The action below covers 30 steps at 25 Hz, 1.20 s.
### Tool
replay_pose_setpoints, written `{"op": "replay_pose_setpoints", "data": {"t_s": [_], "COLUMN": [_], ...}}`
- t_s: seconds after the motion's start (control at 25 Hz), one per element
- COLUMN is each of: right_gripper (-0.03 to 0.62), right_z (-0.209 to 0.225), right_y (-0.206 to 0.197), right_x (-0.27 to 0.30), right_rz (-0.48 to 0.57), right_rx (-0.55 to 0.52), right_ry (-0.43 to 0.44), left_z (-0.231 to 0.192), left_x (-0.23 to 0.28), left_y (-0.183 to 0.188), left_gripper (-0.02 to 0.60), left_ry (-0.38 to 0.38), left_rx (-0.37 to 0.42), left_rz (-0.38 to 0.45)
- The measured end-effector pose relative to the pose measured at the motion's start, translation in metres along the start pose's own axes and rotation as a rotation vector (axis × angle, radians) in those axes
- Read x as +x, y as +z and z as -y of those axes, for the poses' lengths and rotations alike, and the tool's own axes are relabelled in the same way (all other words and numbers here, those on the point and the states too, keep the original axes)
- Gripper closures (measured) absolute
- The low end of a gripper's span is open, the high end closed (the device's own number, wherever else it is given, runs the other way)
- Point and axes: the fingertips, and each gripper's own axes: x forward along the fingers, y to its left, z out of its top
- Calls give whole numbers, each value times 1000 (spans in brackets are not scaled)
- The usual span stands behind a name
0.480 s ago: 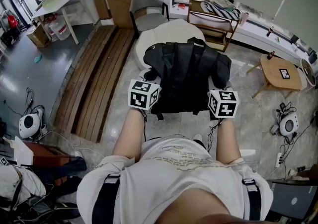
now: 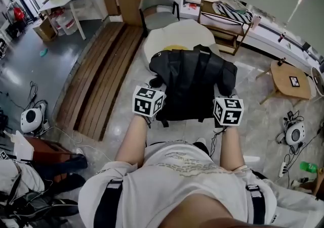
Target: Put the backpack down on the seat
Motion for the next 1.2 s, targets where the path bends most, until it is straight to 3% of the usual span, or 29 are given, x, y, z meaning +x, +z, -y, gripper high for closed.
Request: {"op": "replay_pose_setpoints", "data": {"t_s": [0.56,1.04,1.2], "right_gripper": [539,539,539], "right_z": [71,187,207], "right_y": [3,26,30], "right_x": [30,66,69], "right_rz": [-18,-6,6], "right_rx": [28,25,14], "right_ry": [66,82,86], "left_z": [27,70,80], "left_x": [63,171,187], "left_y": [17,60,65], "left_gripper": [554,554,554], "left_ry": [25,40,50], "left_rx": [-15,-31,-29], "left_rz": [-24,-10,7]}}
